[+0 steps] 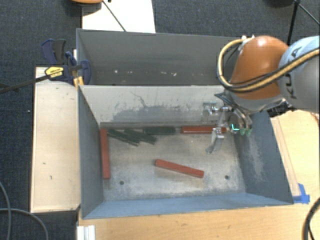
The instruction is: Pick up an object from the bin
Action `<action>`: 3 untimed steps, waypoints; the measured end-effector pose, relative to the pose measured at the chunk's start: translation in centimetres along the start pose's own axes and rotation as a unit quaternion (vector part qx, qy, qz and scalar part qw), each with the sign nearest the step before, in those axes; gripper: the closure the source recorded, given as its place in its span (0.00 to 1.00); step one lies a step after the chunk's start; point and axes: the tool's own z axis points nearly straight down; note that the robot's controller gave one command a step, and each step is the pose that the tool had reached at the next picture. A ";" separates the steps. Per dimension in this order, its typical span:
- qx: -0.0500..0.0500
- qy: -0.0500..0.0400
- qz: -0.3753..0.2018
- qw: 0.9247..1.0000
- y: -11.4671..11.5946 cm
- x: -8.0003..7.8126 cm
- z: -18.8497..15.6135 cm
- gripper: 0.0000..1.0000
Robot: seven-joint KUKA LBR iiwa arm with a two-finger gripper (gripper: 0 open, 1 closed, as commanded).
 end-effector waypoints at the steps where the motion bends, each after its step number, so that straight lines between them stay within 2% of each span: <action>1: 0.000 -0.004 0.000 1.000 0.0 -0.2 -0.5 0.00; 2: 0.000 -0.007 -0.008 1.000 0.9 2.2 3.9 0.00; 3: 0.000 -0.001 0.053 0.999 2.1 3.7 9.5 1.00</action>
Offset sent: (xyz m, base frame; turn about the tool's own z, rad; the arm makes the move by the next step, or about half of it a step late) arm -0.0518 0.0211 -0.0934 -0.0283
